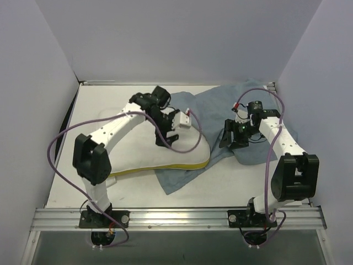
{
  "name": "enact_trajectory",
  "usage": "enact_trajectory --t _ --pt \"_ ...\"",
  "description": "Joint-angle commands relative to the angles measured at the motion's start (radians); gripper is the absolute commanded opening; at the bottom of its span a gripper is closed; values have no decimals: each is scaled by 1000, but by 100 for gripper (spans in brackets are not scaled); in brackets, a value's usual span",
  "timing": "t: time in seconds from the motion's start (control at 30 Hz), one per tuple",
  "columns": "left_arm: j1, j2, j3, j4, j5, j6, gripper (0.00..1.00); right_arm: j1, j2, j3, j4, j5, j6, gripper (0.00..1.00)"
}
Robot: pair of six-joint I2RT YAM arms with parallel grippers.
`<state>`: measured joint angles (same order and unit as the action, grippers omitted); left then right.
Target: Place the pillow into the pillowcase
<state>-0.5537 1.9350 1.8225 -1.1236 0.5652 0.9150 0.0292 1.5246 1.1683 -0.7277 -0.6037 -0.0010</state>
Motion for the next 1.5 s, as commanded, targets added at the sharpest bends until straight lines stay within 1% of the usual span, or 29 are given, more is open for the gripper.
enact_trajectory --t 0.0,0.03,0.1,0.13,0.2,0.23,0.27,0.33,0.37,0.4,0.43,0.47,0.5,0.53,0.57,0.6,0.63,0.67,0.7,0.73,0.8,0.83,0.97,1.07,1.13,1.27,1.37,1.47 --pt "-126 -137 -187 114 -85 88 98 3 -3 -36 85 -87 104 57" --pt "-168 -155 -278 202 -109 79 97 3 -3 -41 94 -90 116 57" --pt "-207 -200 -369 305 -169 27 97 -2 -12 -55 132 -87 144 58" --pt "-248 -206 -435 409 -200 4 97 -6 -17 -70 148 -88 157 61" --pt "-273 -205 -477 493 -276 -48 97 -17 -35 -85 180 -79 183 64" --pt "-282 -200 -494 580 -306 -70 97 -15 -41 -90 182 -73 183 66" --pt "-291 -183 -512 617 -336 -89 98 -17 -47 -88 183 -55 180 67" --pt "-293 -150 -516 707 -410 -129 98 -17 -49 -93 179 -35 174 69" --pt "-290 -137 -503 716 -413 -139 86 -17 -52 -94 182 -27 171 69" --pt "-288 -124 -487 706 -387 -142 75 -17 -52 -98 182 -18 167 69" --pt "-282 -107 -465 668 -366 -151 59 -17 -52 -98 183 -7 164 69" --pt "-263 -103 -421 644 -332 -172 45 -15 -50 -99 186 24 161 69" --pt "-250 -102 -399 610 -227 -176 13 -15 -50 -99 186 33 151 68" --pt "-236 -108 -375 544 -188 -180 3 -15 -50 -99 191 44 145 68" --pt "-203 -110 -341 515 -129 -194 0 -14 -46 -101 200 60 144 67" --pt "-177 -114 -310 474 -60 -191 0 -12 -44 -99 206 61 147 66" --pt "-151 -107 -283 384 85 -192 0 -5 -40 -96 212 62 156 65" --pt "-91 -102 -226 346 155 -218 0 3 -32 -96 237 73 165 64" --pt "-63 -94 -201 279 224 -231 0 11 -27 -98 253 77 171 63" --pt "-43 -73 -178 253 316 -243 0 35 -24 -99 272 84 182 63" --pt "-3 -33 -113 170 370 -252 0 64 -15 -105 321 110 191 60" --pt "6 -22 -94 154 393 -251 0 99 -4 -108 355 119 202 60" --pt "29 18 -39 128 424 -275 0 175 32 -113 445 130 243 59" --pt "41 33 -9 114 436 -288 0 218 52 -108 507 128 260 60" --pt "54 35 -5 107 446 -292 0 235 65 -124 554 168 257 65" --pt "77 33 -5 102 478 -329 0 248 107 -150 635 226 272 67" --pt "90 32 1 97 483 -341 0 259 135 -167 688 277 272 65" --pt "94 32 1 93 475 -343 0 267 160 -153 706 277 279 62"
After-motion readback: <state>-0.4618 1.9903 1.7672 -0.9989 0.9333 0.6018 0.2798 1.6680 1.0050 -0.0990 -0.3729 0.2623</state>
